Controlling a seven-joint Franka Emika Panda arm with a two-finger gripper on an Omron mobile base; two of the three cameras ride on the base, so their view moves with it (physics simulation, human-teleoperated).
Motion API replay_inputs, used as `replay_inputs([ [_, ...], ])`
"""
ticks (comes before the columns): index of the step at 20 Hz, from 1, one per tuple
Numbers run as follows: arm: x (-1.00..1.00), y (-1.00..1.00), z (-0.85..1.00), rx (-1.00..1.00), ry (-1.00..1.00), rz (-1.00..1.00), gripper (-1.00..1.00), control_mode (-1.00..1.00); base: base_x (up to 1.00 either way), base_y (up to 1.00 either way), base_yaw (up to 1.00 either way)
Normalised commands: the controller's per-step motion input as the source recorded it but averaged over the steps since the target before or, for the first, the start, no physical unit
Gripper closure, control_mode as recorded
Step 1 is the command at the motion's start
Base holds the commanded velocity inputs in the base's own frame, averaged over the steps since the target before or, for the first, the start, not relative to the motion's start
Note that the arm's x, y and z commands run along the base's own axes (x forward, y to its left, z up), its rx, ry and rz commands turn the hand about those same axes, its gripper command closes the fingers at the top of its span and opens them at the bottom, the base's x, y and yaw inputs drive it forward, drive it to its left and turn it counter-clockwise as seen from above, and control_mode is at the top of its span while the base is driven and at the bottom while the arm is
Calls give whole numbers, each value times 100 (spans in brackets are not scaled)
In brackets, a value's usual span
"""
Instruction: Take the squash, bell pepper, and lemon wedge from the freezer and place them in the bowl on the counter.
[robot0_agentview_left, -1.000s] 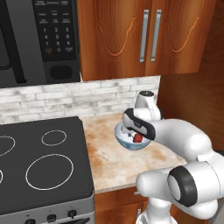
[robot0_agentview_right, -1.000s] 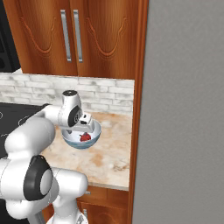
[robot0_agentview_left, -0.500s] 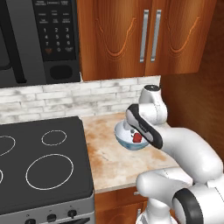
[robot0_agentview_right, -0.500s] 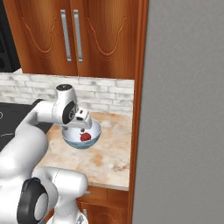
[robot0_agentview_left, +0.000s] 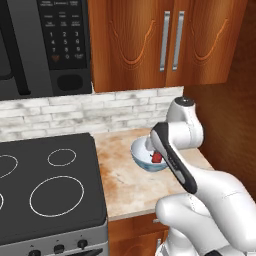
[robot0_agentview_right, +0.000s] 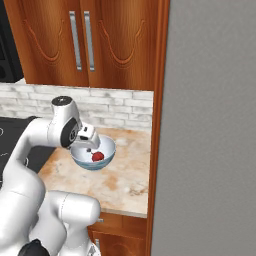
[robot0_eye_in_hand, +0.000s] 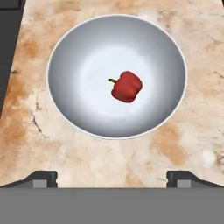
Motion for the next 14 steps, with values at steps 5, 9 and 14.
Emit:
replay_inputs([
  [5,-38,0,46,0,-1,0,-100,-100,0,0,0],
  [9,-26,0,49,0,-1,0,-100,-100,0,0,0],
  [14,-24,0,47,0,-1,0,-100,-100,0,0,0],
])
